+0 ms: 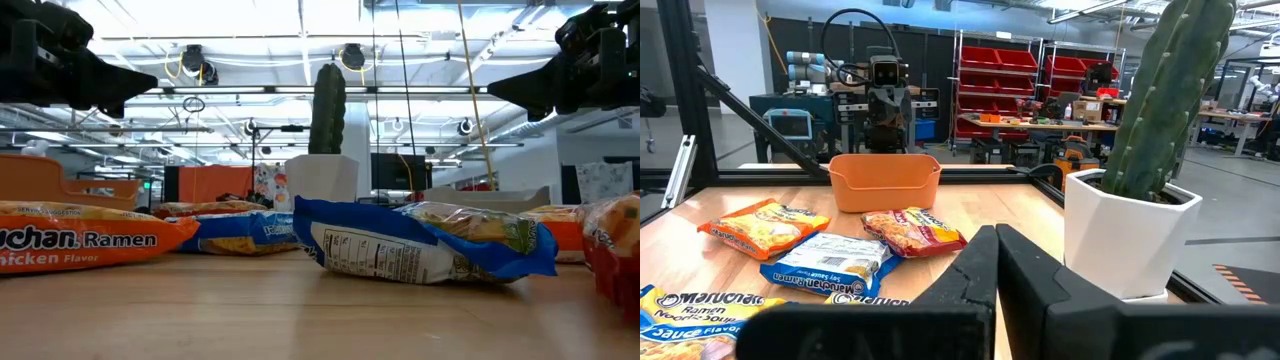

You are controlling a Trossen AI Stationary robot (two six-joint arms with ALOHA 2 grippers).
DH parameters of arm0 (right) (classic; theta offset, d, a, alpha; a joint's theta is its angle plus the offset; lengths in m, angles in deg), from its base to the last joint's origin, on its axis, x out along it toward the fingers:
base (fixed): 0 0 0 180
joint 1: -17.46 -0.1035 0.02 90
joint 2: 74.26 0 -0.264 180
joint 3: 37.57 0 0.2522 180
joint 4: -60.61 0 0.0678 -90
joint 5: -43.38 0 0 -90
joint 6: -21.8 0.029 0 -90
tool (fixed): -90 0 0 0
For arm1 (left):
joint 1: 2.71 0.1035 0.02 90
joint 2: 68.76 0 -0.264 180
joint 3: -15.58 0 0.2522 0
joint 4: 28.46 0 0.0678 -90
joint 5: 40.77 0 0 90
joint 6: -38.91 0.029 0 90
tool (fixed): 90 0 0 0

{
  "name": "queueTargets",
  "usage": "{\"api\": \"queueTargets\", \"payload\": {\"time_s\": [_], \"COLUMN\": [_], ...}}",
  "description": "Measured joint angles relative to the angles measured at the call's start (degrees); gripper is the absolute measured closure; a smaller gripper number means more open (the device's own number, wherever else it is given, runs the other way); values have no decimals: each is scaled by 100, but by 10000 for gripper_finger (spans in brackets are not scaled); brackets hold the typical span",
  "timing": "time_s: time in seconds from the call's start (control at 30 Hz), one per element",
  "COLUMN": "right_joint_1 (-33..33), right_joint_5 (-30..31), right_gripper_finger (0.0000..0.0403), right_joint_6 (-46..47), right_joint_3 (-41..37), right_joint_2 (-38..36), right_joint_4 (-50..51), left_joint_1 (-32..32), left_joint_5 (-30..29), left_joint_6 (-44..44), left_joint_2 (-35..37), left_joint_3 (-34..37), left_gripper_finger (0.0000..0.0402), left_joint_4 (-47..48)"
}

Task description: Sort Maruchan noodles

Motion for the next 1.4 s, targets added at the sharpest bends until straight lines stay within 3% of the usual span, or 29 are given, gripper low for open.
{"api": "queueTargets", "payload": {"time_s": [1.4], "right_joint_1": [-1], "right_joint_5": [12], "right_gripper_finger": [403], "right_joint_6": [-1], "right_joint_3": [-1], "right_joint_2": [1], "right_joint_4": [-255], "left_joint_1": [1], "left_joint_5": [-2], "left_joint_6": [-2], "left_joint_2": [0], "left_joint_3": [1], "left_gripper_finger": [400], "left_joint_4": [0]}}
